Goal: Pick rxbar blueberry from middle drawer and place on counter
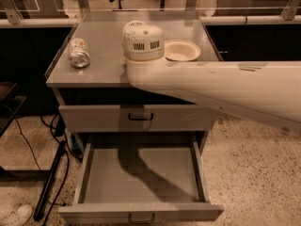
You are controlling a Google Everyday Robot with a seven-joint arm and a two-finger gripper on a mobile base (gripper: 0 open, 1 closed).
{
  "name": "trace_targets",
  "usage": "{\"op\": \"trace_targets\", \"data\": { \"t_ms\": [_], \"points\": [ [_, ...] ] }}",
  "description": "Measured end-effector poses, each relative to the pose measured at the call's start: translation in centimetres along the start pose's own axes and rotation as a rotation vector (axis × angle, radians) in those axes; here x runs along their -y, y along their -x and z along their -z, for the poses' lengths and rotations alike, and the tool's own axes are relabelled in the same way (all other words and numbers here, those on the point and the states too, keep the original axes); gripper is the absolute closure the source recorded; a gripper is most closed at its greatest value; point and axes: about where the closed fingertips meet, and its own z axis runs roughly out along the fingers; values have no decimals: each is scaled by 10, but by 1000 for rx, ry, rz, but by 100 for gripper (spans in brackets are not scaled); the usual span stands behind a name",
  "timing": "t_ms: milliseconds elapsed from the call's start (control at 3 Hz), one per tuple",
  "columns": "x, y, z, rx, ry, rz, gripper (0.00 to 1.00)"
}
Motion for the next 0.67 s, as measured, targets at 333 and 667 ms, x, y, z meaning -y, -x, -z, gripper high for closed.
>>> {"op": "trace_targets", "data": {
  "t_ms": [333,667],
  "points": [
    [0,5,-8,7,-10,3,100],
    [-4,7,-15,0,-21,8,100]
  ]
}}
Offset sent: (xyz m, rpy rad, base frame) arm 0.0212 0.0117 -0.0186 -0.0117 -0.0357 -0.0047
